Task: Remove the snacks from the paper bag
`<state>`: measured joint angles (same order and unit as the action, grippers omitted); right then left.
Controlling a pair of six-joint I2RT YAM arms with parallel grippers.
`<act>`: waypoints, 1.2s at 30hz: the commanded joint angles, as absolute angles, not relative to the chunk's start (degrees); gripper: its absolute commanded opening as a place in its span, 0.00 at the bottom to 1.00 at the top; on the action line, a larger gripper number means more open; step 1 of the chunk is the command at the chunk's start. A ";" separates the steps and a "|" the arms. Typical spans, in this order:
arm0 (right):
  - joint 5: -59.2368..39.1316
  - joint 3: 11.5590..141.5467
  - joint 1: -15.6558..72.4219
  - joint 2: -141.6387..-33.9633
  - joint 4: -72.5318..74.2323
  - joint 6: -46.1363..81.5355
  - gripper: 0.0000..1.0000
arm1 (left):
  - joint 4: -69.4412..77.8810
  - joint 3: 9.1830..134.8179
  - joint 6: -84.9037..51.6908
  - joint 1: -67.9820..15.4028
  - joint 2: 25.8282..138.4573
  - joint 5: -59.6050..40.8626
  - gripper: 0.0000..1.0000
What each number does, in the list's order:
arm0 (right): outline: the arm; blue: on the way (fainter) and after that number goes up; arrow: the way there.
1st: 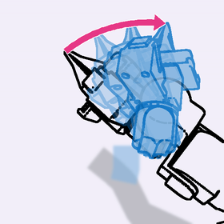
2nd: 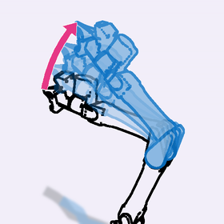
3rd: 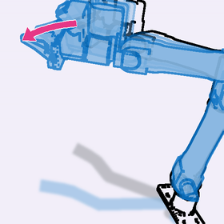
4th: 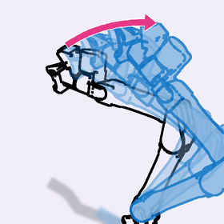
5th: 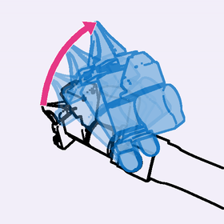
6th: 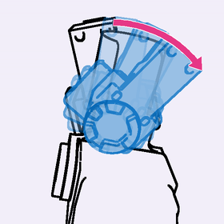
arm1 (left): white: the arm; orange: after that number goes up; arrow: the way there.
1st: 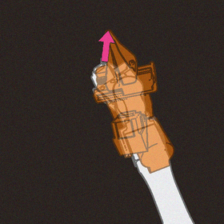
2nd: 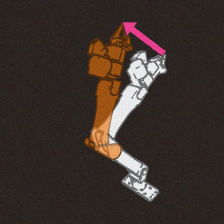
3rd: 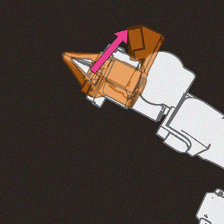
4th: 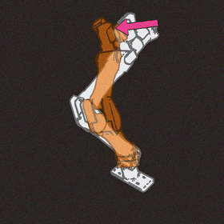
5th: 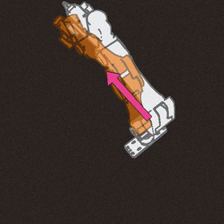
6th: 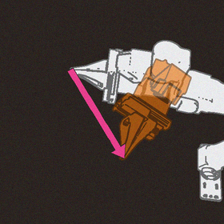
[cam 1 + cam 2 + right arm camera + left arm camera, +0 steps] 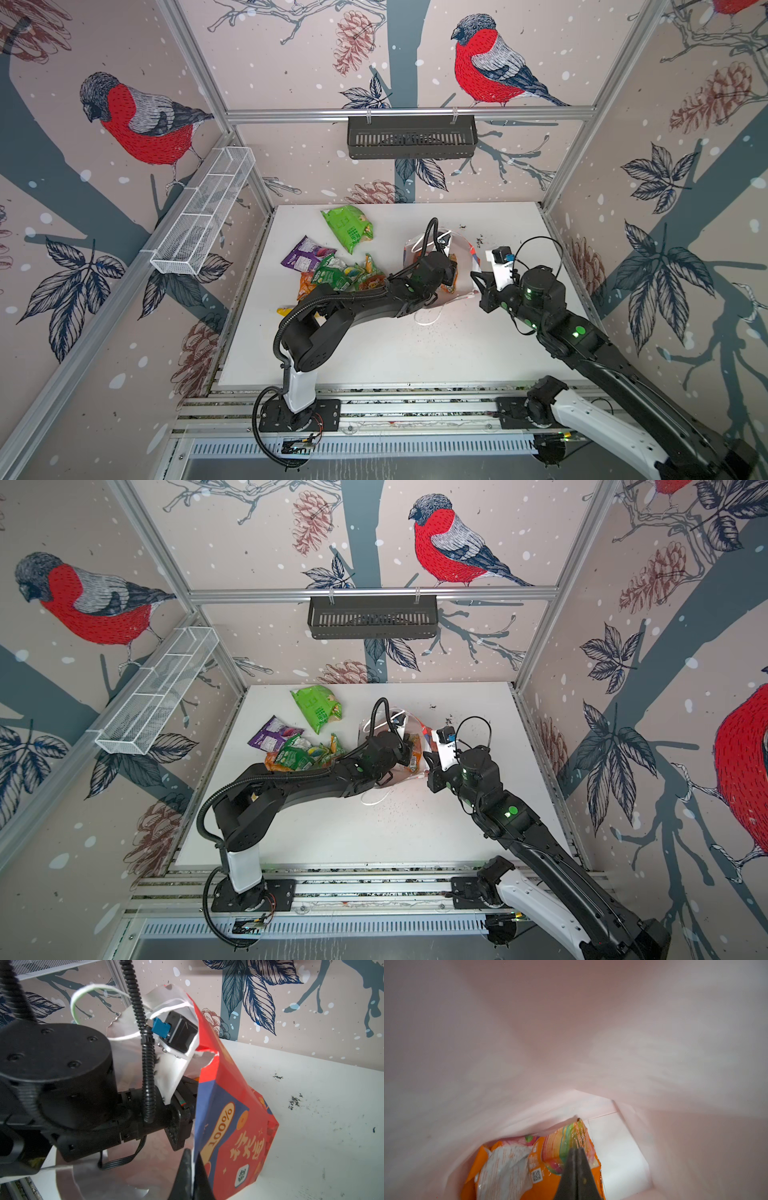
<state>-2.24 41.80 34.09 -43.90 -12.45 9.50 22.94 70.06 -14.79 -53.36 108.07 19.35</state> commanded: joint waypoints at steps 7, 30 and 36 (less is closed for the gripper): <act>4.06 41.66 34.89 -43.33 -11.43 9.64 0.00 | 25.04 66.72 -13.79 -53.09 102.05 20.62 0.00; 11.93 41.75 37.95 -42.28 -12.13 8.77 0.00 | 18.35 67.68 -14.48 -51.15 92.71 14.92 0.15; 12.09 41.84 38.41 -42.10 -12.37 8.74 0.00 | 13.46 68.90 -14.29 -51.15 86.04 7.55 0.66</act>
